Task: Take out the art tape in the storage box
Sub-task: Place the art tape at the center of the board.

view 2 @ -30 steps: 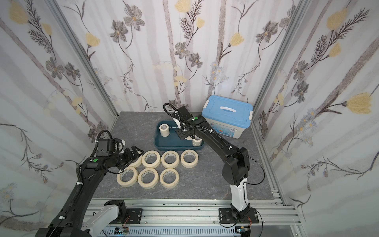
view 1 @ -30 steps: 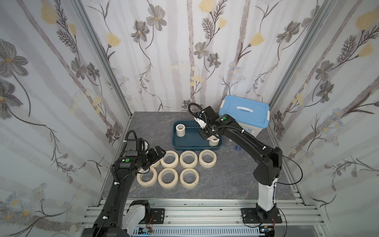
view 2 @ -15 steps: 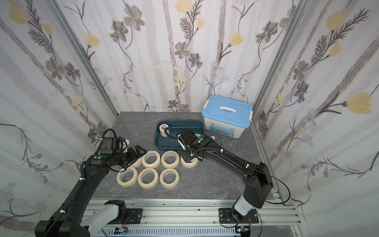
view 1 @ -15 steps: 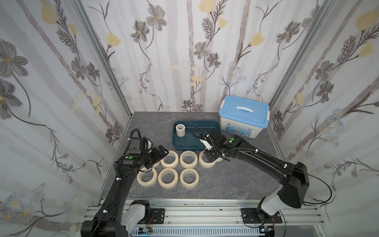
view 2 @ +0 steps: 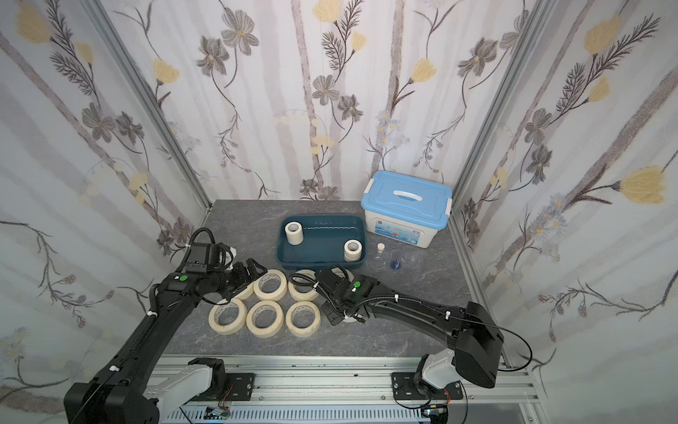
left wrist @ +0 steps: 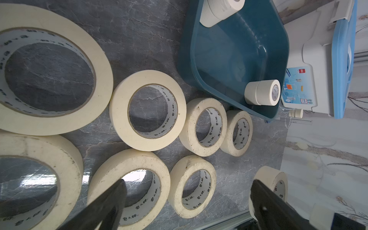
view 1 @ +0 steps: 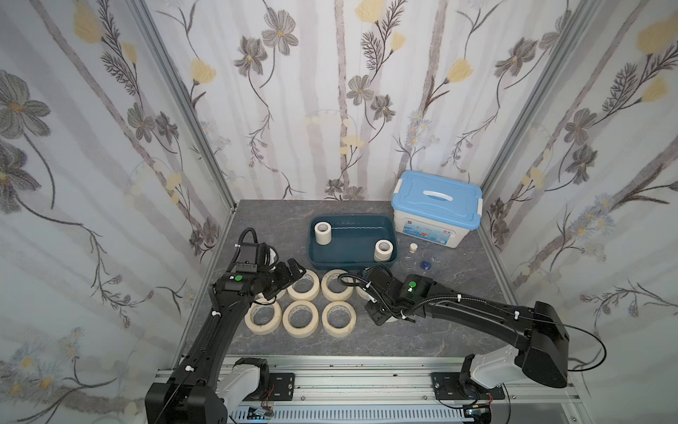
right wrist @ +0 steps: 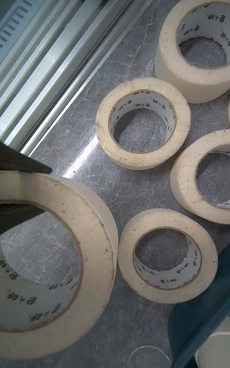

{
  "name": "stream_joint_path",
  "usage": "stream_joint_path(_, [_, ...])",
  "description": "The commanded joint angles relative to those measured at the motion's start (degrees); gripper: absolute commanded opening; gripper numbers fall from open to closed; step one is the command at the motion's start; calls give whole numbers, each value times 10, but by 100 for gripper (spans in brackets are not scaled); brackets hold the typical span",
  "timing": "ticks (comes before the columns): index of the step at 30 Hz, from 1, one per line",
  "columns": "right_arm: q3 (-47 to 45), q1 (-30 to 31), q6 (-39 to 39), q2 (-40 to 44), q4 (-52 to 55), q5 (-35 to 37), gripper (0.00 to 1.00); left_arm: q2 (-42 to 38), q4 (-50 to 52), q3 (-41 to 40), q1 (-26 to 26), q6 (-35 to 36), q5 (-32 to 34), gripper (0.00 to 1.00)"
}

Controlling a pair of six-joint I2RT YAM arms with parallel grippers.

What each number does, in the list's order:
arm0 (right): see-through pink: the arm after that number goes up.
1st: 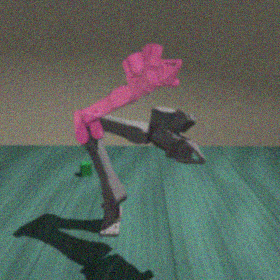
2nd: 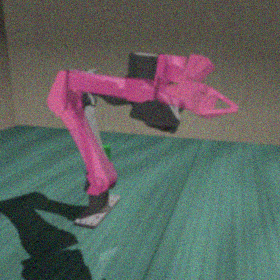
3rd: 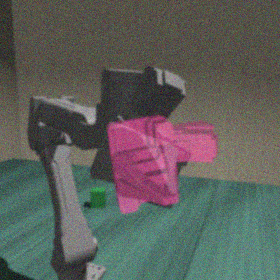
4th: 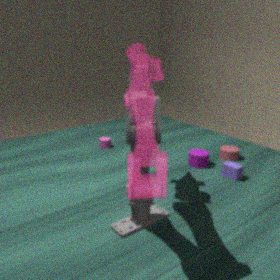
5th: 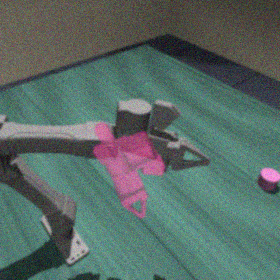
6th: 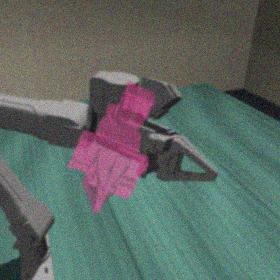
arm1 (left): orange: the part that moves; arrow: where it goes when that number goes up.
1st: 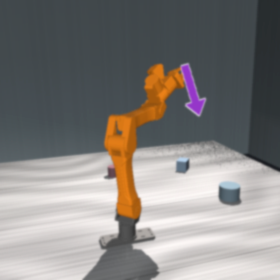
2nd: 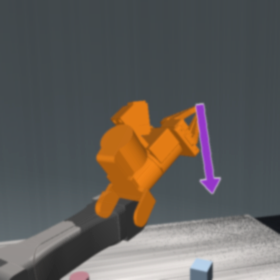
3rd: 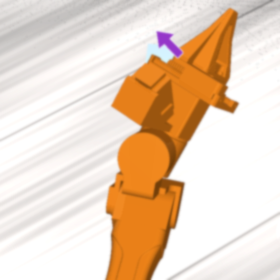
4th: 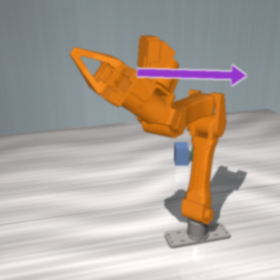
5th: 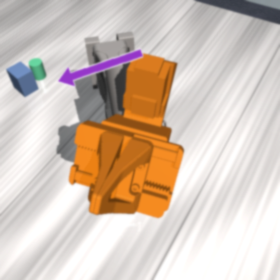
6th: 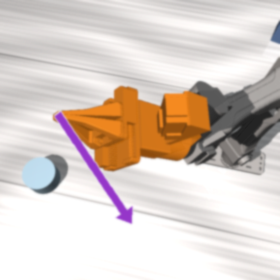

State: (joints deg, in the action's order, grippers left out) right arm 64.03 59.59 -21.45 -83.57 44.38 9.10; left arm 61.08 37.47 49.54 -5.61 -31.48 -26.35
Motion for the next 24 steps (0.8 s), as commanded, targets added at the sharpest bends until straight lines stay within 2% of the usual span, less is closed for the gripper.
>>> stream_joint_path(1, [-15,15,-30,3,-36,14,16,0,-4,5,-2,3,6,100])
stream_joint_path(10, [-48,42,-49,-28,-77,1,16,-3,3,3,-4,5,11,100])
stream_joint_path(24, [-51,55,-51,-99,-120,6,16,1,9,6,-5,8,15,100])
